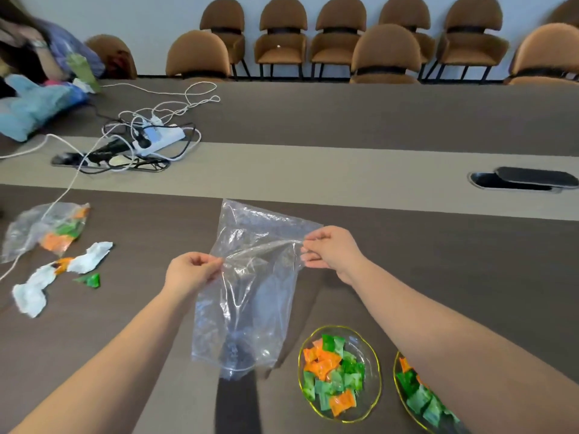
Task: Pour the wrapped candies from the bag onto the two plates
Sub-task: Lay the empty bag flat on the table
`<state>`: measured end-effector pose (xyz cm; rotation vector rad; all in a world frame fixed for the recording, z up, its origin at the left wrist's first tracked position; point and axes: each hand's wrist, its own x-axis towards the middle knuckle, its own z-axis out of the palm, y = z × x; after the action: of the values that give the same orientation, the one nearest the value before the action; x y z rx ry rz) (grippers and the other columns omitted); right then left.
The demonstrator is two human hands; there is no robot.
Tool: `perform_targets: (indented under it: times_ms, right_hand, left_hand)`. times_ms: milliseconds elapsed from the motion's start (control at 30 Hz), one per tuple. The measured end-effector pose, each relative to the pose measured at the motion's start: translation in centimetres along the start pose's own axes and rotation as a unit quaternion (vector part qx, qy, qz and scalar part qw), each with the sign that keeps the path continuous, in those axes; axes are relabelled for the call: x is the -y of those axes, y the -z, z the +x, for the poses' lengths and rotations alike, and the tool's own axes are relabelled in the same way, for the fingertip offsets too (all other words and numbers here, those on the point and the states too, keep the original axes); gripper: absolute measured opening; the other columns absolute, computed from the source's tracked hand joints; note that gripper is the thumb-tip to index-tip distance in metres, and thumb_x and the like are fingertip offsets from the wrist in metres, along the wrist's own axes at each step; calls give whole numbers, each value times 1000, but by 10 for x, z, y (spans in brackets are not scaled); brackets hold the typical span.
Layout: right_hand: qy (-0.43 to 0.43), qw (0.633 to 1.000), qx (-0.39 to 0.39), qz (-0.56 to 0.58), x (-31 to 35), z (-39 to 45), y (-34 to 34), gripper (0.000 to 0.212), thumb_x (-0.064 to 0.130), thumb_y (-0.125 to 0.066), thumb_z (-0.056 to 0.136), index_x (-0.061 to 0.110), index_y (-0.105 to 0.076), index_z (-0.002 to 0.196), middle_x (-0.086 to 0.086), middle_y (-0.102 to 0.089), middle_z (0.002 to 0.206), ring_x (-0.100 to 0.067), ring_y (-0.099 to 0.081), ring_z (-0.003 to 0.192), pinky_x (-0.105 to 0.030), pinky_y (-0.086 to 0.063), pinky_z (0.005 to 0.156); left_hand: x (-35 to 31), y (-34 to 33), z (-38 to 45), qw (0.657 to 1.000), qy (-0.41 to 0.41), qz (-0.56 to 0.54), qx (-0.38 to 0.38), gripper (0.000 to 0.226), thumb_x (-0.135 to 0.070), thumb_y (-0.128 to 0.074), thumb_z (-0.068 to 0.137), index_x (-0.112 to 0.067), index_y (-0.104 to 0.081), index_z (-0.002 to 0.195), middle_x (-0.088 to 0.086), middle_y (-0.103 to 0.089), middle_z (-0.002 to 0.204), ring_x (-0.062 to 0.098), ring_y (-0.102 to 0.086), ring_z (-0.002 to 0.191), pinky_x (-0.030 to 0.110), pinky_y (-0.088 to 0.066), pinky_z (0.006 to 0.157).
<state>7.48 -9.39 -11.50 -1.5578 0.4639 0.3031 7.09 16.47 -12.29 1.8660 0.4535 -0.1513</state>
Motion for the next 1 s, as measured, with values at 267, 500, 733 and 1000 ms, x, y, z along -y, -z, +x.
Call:
perform_targets:
  times_ms: [267,500,733,1000]
  right_hand:
    - [-25,988,23,-149,-34,46,-44,16,-5,-62,79,7,-61,90,-8,-59,77,-20,-60,66,-34,-58,74]
    - [-39,974,30,-223,-68,66,-53,5,4,-62,83,8,-61,87,-13,-63,82,-20,-60,66,-38,-58,79]
    - [25,932,8,-363,-74,68,-30,33,22,-60,88,8,-62,118,-10,-65,119,-27,-59,110,-26,-42,92]
    - [-14,920,-41,-390,-87,29,67,15,17,-57,83,24,-63,71,-5,-73,93,-23,-66,92,-29,-49,85]
  left_hand:
    - [66,17,32,985,85,145,-45,23,-17,-74,70,-16,-59,52,-4,-59,46,21,-50,53,26,-42,59]
    - [90,9,41,965,110,238,-20,15,-14,-72,70,-13,-60,60,11,-62,63,26,-58,61,24,-43,55]
    - [85,6,44,920,124,371,-37,45,-31,-64,78,-13,-53,118,15,-62,117,35,-57,111,38,-44,86]
    - [49,-41,22,880,-18,471,60,24,-31,-53,83,-23,-63,103,6,-66,108,30,-59,96,35,-49,81]
